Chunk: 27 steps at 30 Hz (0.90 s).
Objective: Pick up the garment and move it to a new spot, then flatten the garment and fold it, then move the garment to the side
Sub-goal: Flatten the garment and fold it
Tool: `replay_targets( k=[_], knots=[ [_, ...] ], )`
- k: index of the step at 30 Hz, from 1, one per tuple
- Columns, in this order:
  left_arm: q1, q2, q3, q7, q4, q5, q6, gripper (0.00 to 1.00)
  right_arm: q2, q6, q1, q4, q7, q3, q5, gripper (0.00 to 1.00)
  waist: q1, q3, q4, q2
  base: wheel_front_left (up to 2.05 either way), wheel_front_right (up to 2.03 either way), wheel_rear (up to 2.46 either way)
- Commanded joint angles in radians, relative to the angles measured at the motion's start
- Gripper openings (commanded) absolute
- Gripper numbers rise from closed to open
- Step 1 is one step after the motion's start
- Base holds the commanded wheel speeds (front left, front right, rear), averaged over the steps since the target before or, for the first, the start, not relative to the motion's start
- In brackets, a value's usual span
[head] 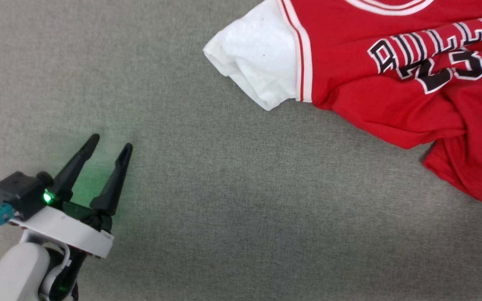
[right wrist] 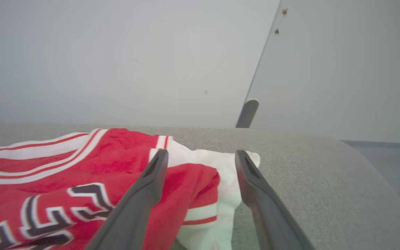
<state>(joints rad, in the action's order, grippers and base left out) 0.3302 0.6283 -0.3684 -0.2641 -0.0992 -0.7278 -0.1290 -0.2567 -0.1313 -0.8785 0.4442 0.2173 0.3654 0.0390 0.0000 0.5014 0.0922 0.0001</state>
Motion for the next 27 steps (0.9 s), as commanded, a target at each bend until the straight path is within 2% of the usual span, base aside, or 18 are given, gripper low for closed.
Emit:
replay_targets(
  k=[1,8,13,20,23,27],
  knots=[
    [-0.015,-0.001,0.010,0.001,-0.002,-0.003,-0.003,1.00,-0.010,0.001,0.041,-0.023,-0.024,-0.052,-0.038,1.00,0.0000,-0.040,-0.015,-0.0001,0.00,0.00,0.00],
    [-0.046,0.025,0.053,0.007,0.002,-0.015,0.007,1.00,-0.043,0.001,0.314,-0.234,-0.114,-0.326,-0.188,1.00,0.0000,-0.134,-0.060,-0.0001,0.00,0.00,0.00],
    [-0.010,0.081,0.055,0.056,0.035,-0.002,0.007,1.00,-0.010,0.001,0.509,-0.409,-0.136,-0.427,-0.214,1.00,0.0000,-0.174,-0.098,-0.0001,0.00,0.00,0.00],
    [0.107,0.164,0.004,0.180,0.086,-0.021,0.000,1.00,0.083,0.001,0.739,-0.602,-0.148,-0.447,-0.203,1.00,0.0000,-0.179,-0.156,-0.0001,0.00,0.00,0.00],
    [0.191,0.200,-0.059,0.261,0.100,-0.061,-0.002,1.00,0.118,0.001,0.817,-0.664,-0.149,-0.449,-0.186,1.00,0.0000,-0.169,-0.183,-0.0001,0.00,0.00,0.00],
    [0.327,0.238,-0.160,0.387,0.095,-0.186,-0.002,1.00,0.151,0.001,0.887,-0.727,-0.152,-0.460,-0.159,1.00,0.0000,-0.149,-0.225,-0.0001,0.00,0.00,0.00]
  ],
)
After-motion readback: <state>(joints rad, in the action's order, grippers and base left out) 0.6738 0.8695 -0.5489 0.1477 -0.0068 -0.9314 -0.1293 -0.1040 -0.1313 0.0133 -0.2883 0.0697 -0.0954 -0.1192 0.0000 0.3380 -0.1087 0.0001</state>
